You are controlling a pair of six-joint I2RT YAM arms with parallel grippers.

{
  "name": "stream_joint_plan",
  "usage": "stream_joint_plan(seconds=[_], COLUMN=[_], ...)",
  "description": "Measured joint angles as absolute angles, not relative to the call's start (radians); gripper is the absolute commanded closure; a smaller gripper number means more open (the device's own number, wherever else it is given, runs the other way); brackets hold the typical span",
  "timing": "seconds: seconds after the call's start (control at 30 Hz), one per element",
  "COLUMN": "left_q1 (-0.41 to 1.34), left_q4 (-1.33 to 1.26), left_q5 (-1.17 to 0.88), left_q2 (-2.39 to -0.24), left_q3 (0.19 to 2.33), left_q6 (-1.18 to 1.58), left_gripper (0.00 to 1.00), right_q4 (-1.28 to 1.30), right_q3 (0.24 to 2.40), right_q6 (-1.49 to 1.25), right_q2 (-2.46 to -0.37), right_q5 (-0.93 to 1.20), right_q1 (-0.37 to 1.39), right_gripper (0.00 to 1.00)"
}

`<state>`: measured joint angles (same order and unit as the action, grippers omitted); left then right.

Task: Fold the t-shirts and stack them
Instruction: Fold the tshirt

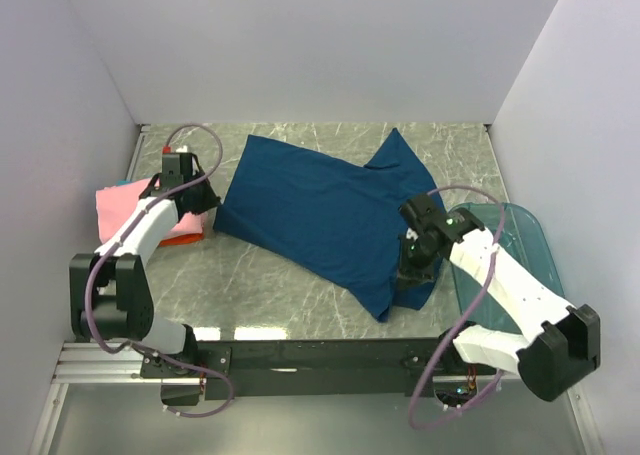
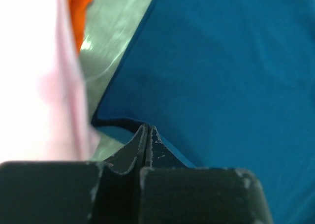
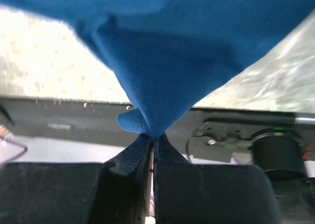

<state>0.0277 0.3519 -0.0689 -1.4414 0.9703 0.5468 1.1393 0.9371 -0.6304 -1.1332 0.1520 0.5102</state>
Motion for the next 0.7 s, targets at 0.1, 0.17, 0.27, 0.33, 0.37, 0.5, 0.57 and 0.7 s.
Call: stream_joint_plan(seconds=[0.1,0.17,0.27,0.33,0.37,0.5,0.57,0.7], left_q1=[0.028,0.028,0.028,0.028,0.027,0.028,0.027,0.027], left_q4=[0.333,0.319,0.312,0.311,0.311,0.312,0.306,0.3], left_q5=[-0.09,-0.101,-0.112,-0.119,-0.125,-0.147,-0.157,-0.186], left_q2=[-1.48,-1.509,-1.544,-1.567,-1.579,-1.631,-1.662,-1.73], left_q3=[1.017,1.045,1.077,1.103,1.118,1.184,1.222,1.299], left_q6=[0.547,0.547,0.546,0.545,0.544,0.542,0.54,0.538], left_gripper=[1.0,1.0,1.0,1.0,1.0,1.0,1.0,1.0], right_q4=[1.137,1.129,1.113,1.104,1.101,1.083,1.08,1.074], right_q3=[0.981,1.021,1.083,1.128,1.153,1.254,1.301,1.381], right_q6=[-0.577,-0.543,-0.492,-0.461,-0.445,-0.396,-0.373,-0.335], right_q2=[-1.179,-1.215,-1.267,-1.303,-1.323,-1.401,-1.441,-1.525], right_q5=[0.135,0.125,0.111,0.1,0.096,0.086,0.082,0.068], right_q1=[0.435,0.386,0.324,0.282,0.262,0.189,0.166,0.136], right_gripper=[1.0,1.0,1.0,1.0,1.0,1.0,1.0,1.0])
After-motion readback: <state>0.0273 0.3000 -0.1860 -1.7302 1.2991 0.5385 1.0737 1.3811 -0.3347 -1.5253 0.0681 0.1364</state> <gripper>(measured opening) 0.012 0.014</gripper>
